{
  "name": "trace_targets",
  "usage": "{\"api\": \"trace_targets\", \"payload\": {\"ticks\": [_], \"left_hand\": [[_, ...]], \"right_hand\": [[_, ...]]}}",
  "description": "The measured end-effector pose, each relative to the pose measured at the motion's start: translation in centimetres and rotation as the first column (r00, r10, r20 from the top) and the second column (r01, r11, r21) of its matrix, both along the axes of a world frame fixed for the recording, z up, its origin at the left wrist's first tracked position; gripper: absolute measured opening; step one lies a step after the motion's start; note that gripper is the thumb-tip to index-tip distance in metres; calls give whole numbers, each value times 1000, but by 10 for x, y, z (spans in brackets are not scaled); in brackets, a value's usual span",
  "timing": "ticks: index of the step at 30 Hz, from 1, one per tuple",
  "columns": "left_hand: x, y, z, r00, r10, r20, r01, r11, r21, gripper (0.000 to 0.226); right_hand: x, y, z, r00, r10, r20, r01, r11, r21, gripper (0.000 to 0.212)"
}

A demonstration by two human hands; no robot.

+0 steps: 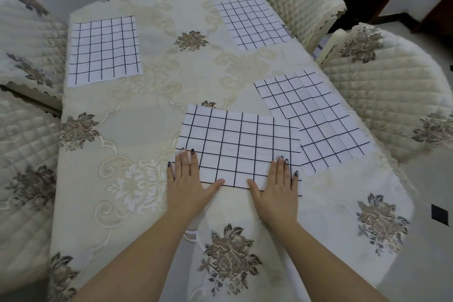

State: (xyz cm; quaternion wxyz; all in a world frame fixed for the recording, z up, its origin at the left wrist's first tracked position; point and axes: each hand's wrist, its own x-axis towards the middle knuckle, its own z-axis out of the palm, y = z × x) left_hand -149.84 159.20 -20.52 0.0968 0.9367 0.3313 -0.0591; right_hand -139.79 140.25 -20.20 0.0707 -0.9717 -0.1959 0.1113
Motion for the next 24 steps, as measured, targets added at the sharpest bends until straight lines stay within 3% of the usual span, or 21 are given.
{"api": "trace_targets", "payload": {"ticks": [8,13,16,19,24], "left_hand": [[-25,12,0,990,140,-16,-141,990,-29,93],[-28,13,13,972,231,42,-230,973,-11,81],[-9,-8,26,987,111,113,-114,993,24,80],[14,-38,28,994,-46,97,45,999,8,82],[21,-46,18,1000,-12,23,13,997,-74,77]], "right_hand": [[-4,-37,-3,993,-114,24,115,993,-33,77],[-5,-37,10,981,-194,29,193,981,28,63],[-10,-6,24,989,-129,75,121,987,101,66],[-23,32,26,999,-52,10,50,990,133,72],[-34,47,16,995,-60,-78,68,992,106,72]]}}
